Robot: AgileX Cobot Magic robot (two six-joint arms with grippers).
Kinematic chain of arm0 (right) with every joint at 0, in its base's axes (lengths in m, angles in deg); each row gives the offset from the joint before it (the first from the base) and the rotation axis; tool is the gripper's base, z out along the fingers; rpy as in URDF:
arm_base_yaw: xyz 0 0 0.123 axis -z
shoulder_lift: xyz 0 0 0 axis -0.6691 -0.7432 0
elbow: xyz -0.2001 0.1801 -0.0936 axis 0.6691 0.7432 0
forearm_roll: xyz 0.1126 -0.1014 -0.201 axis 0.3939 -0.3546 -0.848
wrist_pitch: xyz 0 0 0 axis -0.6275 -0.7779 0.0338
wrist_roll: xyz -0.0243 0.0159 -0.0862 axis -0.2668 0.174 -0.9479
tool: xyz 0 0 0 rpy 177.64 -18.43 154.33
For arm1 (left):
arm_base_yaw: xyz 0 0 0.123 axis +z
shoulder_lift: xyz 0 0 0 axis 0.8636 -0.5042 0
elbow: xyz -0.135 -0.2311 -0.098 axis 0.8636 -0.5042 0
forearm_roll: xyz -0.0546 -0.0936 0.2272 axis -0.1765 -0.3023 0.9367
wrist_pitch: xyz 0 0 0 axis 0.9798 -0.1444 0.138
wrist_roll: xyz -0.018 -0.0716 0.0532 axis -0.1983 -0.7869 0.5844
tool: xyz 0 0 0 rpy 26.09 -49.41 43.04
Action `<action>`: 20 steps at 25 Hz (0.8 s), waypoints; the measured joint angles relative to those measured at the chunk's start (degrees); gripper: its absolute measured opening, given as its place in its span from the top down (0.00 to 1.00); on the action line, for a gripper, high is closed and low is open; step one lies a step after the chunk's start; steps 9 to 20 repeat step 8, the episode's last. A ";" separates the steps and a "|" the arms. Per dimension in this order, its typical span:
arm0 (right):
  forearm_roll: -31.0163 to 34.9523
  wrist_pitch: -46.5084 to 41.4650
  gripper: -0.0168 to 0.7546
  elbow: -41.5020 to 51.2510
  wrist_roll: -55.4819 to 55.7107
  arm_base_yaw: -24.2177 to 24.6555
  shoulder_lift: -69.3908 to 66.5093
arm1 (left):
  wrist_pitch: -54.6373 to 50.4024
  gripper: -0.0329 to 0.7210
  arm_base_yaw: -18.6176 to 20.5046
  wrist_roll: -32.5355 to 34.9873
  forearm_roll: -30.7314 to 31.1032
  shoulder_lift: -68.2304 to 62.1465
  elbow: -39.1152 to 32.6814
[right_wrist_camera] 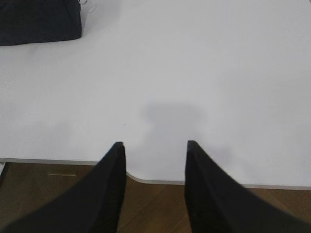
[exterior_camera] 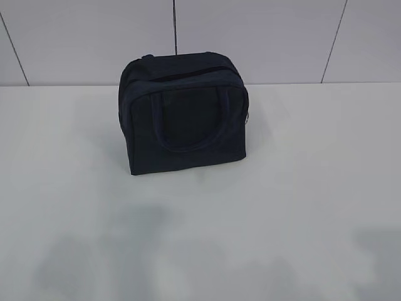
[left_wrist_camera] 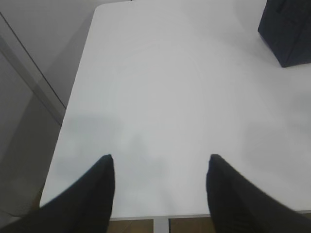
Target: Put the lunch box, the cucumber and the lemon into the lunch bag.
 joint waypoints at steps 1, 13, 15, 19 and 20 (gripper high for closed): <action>0.00 0.00 0.57 0.00 0.00 0.00 0.00 | 0.00 0.38 0.00 0.00 0.00 0.00 0.00; 0.00 0.00 0.57 0.00 0.00 0.00 0.00 | 0.00 0.38 0.00 0.00 0.00 0.00 0.00; 0.00 0.00 0.57 0.00 0.00 0.00 0.00 | 0.00 0.38 0.00 0.00 0.00 0.00 0.00; 0.00 0.00 0.57 0.00 0.00 0.00 0.00 | 0.00 0.38 0.00 0.00 0.00 0.00 0.00; 0.00 0.00 0.57 0.00 0.00 0.00 0.00 | 0.00 0.38 0.00 0.00 0.00 0.00 0.00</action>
